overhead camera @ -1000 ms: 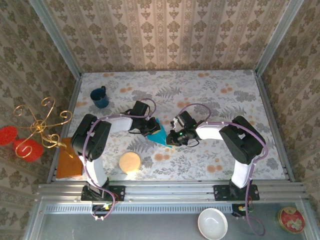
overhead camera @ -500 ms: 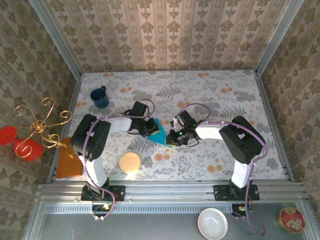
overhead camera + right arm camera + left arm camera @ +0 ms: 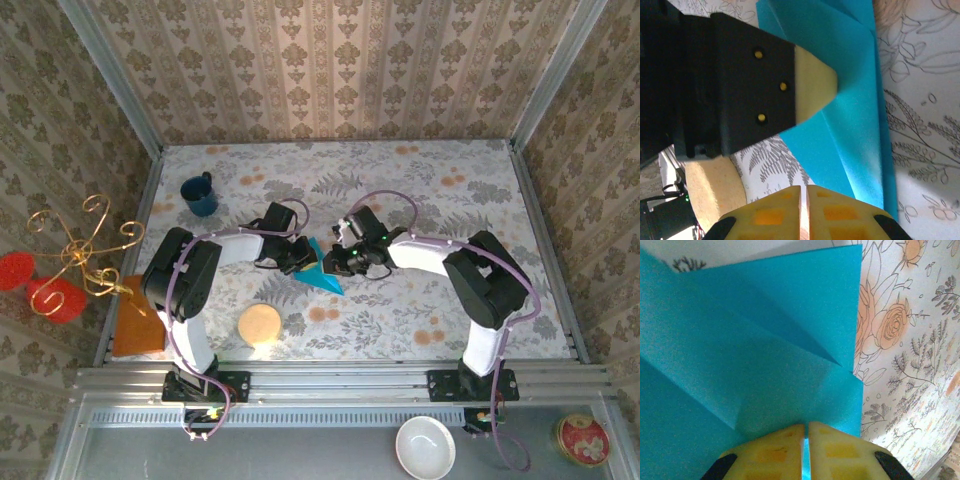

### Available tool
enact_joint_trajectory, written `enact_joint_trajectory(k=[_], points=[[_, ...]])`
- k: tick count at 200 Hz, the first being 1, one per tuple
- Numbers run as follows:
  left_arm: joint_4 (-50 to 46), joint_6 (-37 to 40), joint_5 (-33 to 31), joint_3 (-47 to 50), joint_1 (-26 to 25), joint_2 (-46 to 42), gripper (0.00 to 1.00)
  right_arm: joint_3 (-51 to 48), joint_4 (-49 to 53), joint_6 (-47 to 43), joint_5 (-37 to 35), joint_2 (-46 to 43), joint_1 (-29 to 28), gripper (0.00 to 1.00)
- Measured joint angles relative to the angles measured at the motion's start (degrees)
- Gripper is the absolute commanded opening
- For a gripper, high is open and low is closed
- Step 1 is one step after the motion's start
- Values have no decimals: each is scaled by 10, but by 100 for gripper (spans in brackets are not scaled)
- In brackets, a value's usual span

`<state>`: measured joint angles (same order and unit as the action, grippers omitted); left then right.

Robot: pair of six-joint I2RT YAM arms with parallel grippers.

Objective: Fold a paper plane with a square sheet of paper (pick it up from the middle)
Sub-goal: Fourth fold the wing at the center of the table.

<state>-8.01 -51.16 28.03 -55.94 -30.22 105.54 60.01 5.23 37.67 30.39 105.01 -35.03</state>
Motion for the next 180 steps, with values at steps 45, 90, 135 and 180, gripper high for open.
enact_joint_trajectory(k=[45, 90, 135, 180], points=[[-20, 4, 0, -14, 0, 6, 13, 19, 21, -4, -2, 37, -6, 11], [-38, 7, -9, -24, -1, 10, 12, 19, 45, -12, -8, 51, -7, 10], [-50, 13, -14, -31, -2, 12, 13, 25, 55, -22, -11, 61, -7, 9], [-54, 13, -20, -32, -3, 13, 12, -2, 31, -40, -2, 50, -5, 9]])
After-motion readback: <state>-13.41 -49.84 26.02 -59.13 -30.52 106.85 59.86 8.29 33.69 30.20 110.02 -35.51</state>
